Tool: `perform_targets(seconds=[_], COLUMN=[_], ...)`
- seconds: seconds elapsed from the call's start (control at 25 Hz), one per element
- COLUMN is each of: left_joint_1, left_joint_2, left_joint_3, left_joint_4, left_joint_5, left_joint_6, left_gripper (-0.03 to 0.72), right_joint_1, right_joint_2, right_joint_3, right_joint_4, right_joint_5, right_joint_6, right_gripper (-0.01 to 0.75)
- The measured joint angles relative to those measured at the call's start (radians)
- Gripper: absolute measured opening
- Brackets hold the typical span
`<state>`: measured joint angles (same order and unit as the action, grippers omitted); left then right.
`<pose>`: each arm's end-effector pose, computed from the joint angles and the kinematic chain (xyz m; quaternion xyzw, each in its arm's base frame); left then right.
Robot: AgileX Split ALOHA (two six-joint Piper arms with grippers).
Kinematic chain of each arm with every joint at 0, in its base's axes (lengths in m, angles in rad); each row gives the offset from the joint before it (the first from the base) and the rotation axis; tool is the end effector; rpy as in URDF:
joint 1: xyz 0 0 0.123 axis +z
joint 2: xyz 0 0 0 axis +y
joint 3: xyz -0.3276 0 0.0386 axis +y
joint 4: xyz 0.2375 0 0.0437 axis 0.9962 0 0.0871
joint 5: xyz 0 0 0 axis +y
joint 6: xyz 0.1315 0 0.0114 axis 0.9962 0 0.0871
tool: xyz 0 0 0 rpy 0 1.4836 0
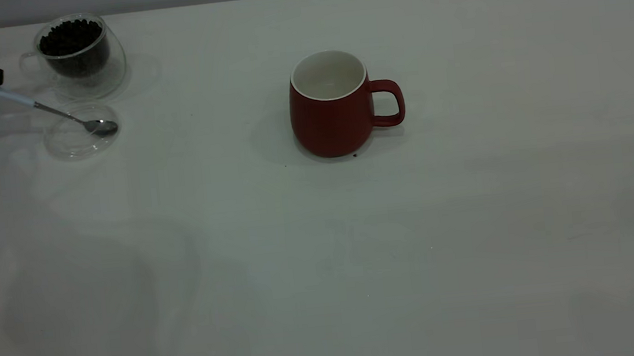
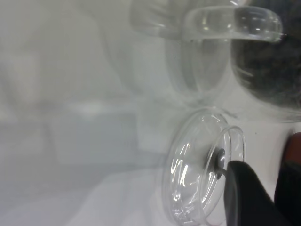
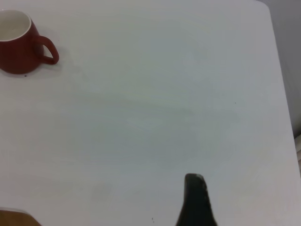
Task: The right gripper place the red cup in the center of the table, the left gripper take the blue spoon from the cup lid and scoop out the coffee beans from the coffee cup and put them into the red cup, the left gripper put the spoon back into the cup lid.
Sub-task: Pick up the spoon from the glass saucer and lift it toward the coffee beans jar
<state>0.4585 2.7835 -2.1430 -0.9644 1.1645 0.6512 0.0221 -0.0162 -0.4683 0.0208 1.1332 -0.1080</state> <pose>0.5327 0.1518 0.0086 -0.1281 0.9001 -0.3839 0.1614 -0.0268 0.0019 0.2352 -0.0576 0.8734 -0.0104 0.4835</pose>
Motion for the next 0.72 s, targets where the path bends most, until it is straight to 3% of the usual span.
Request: perform_targets(seconds=[0.72], left_joint_1=[-0.068], left_joint_2=[0.0], left_joint_3=[0.0], left_joint_4=[0.03], left_joint_5=[0.0], left_joint_6=[0.001], left_gripper=[0.24], right_joint_1=[0.0], right_joint_2=[0.0], right_joint_3=[0.0], right_joint_4=[0.0], right_joint_5=[0.0], right_joint_6=[0.0], right_gripper=[0.588])
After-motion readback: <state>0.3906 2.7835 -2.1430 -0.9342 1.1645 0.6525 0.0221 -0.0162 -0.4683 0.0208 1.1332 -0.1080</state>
